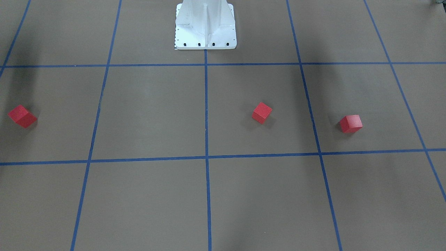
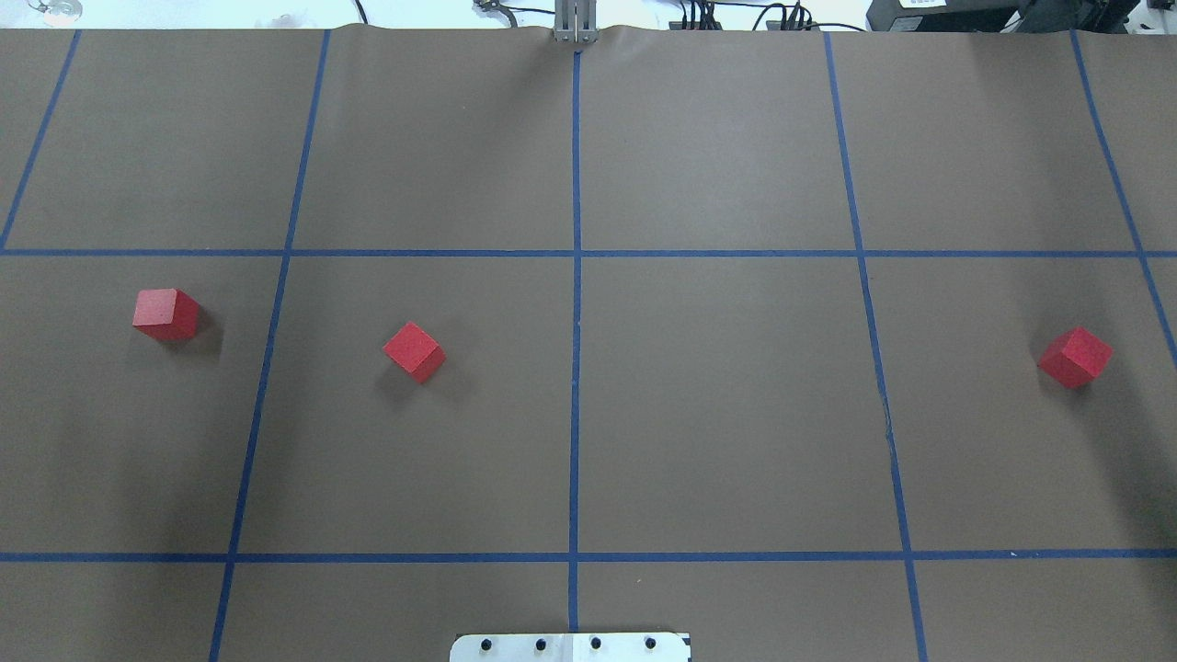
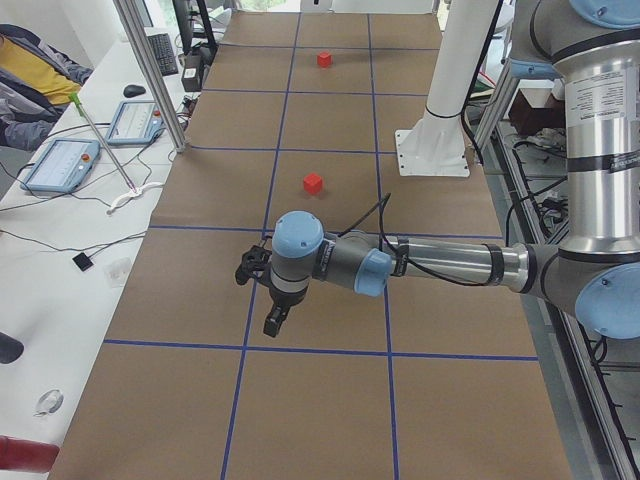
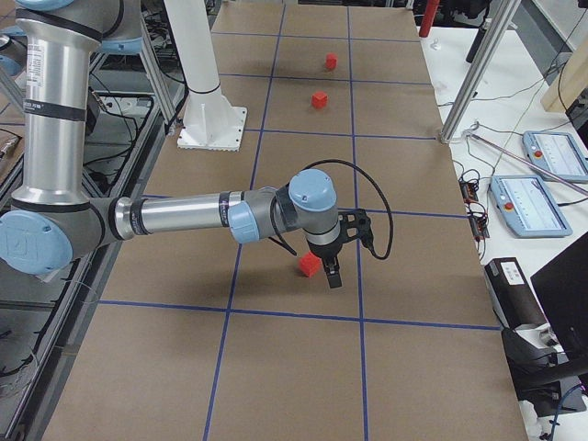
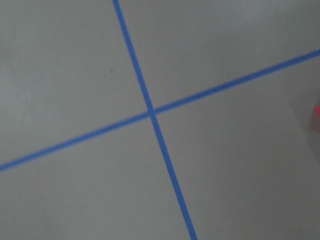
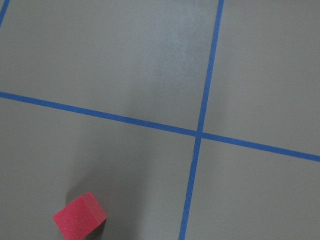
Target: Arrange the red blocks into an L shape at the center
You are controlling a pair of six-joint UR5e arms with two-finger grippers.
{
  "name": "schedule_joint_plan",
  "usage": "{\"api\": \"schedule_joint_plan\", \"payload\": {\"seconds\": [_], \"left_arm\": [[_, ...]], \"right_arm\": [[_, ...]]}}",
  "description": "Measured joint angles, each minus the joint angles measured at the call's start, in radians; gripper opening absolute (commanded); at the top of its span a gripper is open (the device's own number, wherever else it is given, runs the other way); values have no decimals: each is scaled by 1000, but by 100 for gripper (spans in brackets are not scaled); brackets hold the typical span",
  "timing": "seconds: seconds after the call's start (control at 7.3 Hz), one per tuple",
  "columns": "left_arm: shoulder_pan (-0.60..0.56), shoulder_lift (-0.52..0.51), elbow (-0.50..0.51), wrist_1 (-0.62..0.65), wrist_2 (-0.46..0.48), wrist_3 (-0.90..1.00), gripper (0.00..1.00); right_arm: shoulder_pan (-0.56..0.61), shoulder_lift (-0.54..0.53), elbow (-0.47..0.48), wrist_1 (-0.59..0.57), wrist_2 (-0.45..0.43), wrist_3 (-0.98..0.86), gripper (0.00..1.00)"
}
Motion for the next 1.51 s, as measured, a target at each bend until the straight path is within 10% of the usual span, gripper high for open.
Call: {"api": "schedule_joint_plan", "payload": {"seconds": [0.96, 1.51], "left_arm": [[1, -46, 87, -194, -6, -5, 100], [1, -44, 86, -196, -8, -2, 100]], "right_arm": [[-254, -15, -52, 335, 115, 6, 100], [-416, -3, -117, 444, -49, 2, 100]]}}
